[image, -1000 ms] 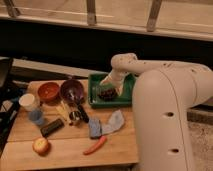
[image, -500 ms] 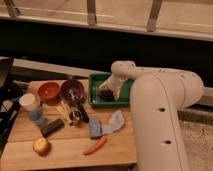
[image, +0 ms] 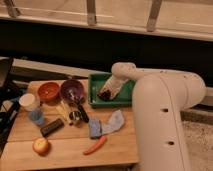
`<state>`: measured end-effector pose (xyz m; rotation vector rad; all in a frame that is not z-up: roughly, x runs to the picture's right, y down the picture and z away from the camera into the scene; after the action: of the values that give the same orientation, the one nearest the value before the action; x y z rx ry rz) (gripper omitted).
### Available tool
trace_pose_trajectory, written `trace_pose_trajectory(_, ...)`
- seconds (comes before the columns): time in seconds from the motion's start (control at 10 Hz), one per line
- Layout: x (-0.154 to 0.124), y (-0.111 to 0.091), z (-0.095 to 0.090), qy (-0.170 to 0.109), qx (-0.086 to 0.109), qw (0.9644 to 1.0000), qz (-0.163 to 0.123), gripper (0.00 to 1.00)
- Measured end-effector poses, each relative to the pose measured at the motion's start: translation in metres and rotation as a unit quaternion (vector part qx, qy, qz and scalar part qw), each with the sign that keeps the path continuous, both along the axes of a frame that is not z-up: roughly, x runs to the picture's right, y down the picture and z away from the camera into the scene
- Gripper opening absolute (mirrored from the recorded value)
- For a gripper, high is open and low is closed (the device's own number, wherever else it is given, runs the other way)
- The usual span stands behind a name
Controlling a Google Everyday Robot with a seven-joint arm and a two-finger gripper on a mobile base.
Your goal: Place grapes in plastic cup
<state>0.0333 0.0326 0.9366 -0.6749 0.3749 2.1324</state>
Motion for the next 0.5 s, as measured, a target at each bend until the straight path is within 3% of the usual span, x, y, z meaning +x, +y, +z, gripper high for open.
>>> trace_pose_trajectory(0.1, -0.0019, 0.0032, 0.0002, 0.0, -0.002, 1.0, 0.003, 0.05)
trace_pose_trajectory(0.2, -0.0021, 0.0044, 0.0, 0.001, -0.001, 1.0, 0.004, 0.0)
trace_pose_trajectory(0.5, -0.0031, 0.0054, -0.0013, 0.002, 0.003, 1.0, 0.004, 0.0)
